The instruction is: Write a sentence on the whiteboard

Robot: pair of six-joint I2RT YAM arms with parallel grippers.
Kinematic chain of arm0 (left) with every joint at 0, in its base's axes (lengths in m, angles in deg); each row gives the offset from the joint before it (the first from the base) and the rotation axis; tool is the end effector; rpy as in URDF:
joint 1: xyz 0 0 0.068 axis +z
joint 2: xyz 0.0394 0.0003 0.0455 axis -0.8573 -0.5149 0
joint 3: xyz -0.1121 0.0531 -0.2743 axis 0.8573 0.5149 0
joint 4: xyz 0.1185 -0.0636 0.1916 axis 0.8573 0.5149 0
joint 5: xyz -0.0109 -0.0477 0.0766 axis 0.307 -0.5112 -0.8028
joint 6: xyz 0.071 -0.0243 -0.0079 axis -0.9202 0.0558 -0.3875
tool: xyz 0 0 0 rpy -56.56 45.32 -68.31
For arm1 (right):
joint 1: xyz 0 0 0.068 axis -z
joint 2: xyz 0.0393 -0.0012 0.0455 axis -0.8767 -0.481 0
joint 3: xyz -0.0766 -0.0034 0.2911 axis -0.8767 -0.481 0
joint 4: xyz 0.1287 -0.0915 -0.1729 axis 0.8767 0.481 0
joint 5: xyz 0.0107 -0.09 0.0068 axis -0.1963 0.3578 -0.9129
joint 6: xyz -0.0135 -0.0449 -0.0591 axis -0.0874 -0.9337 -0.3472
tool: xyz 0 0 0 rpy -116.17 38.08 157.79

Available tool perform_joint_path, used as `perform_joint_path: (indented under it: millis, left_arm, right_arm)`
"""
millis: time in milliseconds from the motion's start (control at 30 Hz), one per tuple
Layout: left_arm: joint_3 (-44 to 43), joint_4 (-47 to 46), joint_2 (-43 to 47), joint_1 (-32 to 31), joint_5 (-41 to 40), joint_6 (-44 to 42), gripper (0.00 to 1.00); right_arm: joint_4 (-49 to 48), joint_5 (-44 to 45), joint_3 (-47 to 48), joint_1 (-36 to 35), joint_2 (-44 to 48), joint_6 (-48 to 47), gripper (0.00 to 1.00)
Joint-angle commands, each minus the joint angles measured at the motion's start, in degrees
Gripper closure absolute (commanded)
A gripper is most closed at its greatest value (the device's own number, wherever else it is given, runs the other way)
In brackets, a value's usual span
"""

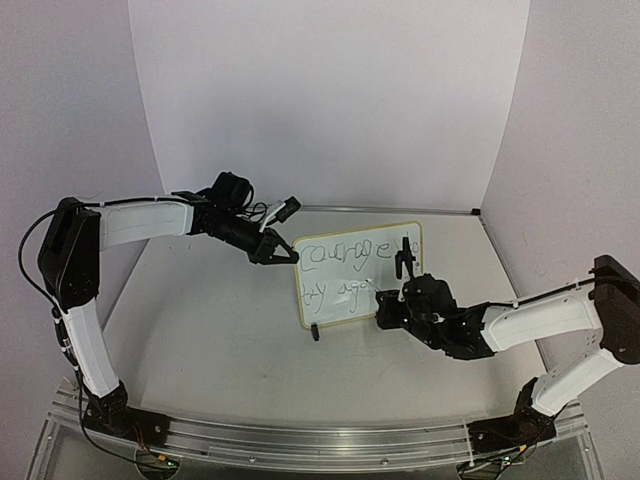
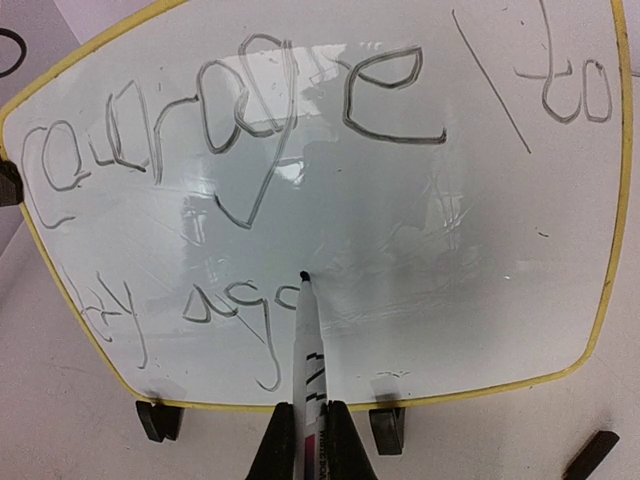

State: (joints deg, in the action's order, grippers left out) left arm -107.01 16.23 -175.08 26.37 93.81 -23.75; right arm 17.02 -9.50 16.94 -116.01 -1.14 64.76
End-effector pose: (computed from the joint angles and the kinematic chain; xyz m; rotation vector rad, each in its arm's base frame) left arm 0.3134 -0.2534 0.2716 1.2515 1.9940 -1.0828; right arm 0.1903 0.2277 0.2207 -0.2020 2.0108 0.5558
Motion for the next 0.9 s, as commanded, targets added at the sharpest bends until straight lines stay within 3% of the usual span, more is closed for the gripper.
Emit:
perform_joint_path:
  millis: [0,867]
  left_arm:
    - [-0.04,0.22,1.04,-0.14,-5.94,-4.68,1.00]
    - [-0.04,0.31,1.18,-0.14,-6.02,-4.73,1.00]
  right_arm:
    - [-0.61,0.57,-0.04,0.39,-1.46,2.44,1.00]
    - [0.76,1.78,-2.51,0.34,-0.65,5.80,1.00]
